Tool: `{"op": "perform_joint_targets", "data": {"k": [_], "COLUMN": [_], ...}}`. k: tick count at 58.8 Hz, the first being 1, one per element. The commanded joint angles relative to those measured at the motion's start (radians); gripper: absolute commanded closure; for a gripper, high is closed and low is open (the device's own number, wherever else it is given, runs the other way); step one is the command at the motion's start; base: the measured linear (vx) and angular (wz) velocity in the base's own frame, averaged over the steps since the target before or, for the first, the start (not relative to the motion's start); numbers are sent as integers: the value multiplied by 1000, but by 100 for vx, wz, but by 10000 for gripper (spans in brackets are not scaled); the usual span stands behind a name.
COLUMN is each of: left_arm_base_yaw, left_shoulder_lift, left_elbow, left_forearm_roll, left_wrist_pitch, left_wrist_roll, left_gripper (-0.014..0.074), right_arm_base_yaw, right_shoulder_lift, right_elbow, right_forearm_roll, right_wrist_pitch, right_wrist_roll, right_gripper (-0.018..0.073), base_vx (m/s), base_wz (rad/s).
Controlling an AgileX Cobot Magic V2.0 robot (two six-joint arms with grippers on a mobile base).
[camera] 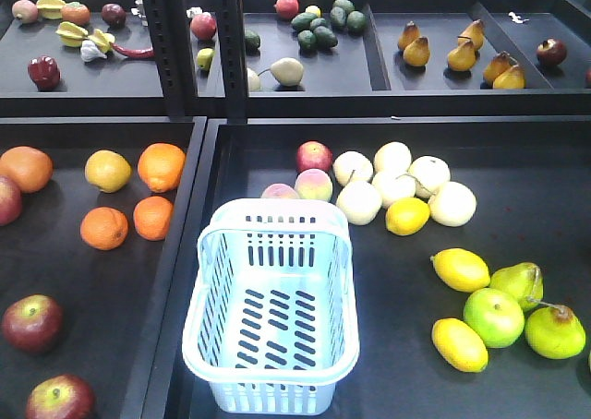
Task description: Pick three apples into basket with both arms
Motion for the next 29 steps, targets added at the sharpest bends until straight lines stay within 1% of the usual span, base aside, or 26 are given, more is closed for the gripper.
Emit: {"op": "perform_joint_targets", "data": {"k": [1, 29], "left_arm_base_yaw": [3, 3], "left_shoulder_lift": [-13, -13], "left_elbow": [-25, -25], "left_forearm_roll": [-2, -2], "left_wrist_pitch": [-71, -71], "left_wrist_roll": [0, 0], "left_gripper": [602, 602], "right_arm_base_yaw": [-5, -5], "right_shoulder_lift": [-11, -11], "right_elbow": [11, 11], "right_forearm_roll": [-5, -5], "right_wrist_pitch": [-74, -74], "right_wrist_roll": [-7, -7], "right_gripper": [567, 567], "base_vx": [2, 0], "base_wz": [-1, 0]}}
